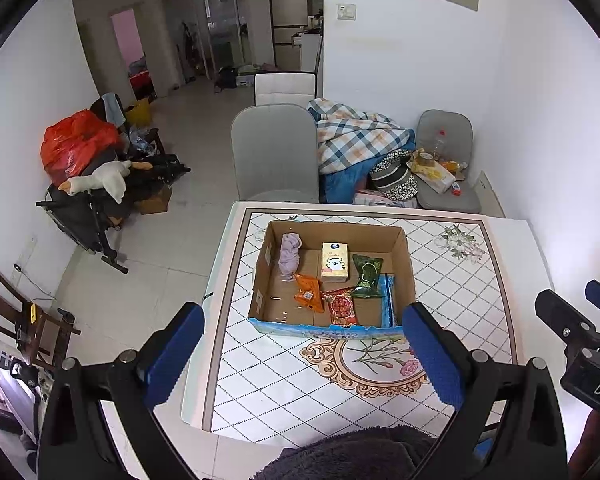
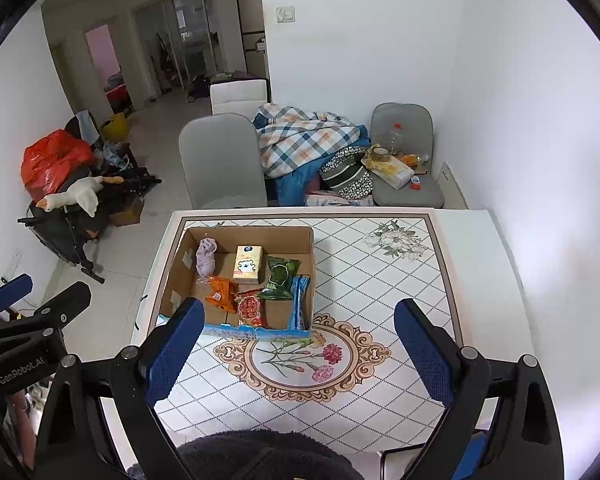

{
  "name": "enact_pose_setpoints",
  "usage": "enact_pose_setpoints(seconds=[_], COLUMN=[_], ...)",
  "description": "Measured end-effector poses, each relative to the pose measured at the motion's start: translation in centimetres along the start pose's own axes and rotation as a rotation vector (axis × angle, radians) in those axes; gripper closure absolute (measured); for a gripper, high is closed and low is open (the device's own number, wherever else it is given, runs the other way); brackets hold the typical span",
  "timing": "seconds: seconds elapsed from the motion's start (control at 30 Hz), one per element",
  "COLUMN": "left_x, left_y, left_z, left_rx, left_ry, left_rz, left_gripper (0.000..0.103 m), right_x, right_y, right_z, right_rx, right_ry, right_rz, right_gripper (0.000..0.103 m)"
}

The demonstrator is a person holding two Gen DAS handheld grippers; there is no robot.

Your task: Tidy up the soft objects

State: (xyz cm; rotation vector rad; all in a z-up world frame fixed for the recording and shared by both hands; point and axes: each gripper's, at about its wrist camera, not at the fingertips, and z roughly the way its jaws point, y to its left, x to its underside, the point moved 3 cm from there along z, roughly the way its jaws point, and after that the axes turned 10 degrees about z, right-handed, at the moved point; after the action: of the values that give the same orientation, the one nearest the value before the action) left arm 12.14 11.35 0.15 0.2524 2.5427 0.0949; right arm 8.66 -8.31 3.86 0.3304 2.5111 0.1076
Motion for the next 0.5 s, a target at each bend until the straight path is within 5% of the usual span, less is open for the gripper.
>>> enact_pose_setpoints(seconds=[0.5], left_x=[-0.04], left_y=[0.3], left_z=[-0.14], left_rx=[-0.005], left_ry=[-0.007], left_rz=[-0.007], left_gripper=[0.001], right_x=[0.31], right_y=[-0.3], right_z=[-0.13], right_rx=[0.0], right_ry=[-0.001], right_rz=[-0.006], right_gripper=[0.005])
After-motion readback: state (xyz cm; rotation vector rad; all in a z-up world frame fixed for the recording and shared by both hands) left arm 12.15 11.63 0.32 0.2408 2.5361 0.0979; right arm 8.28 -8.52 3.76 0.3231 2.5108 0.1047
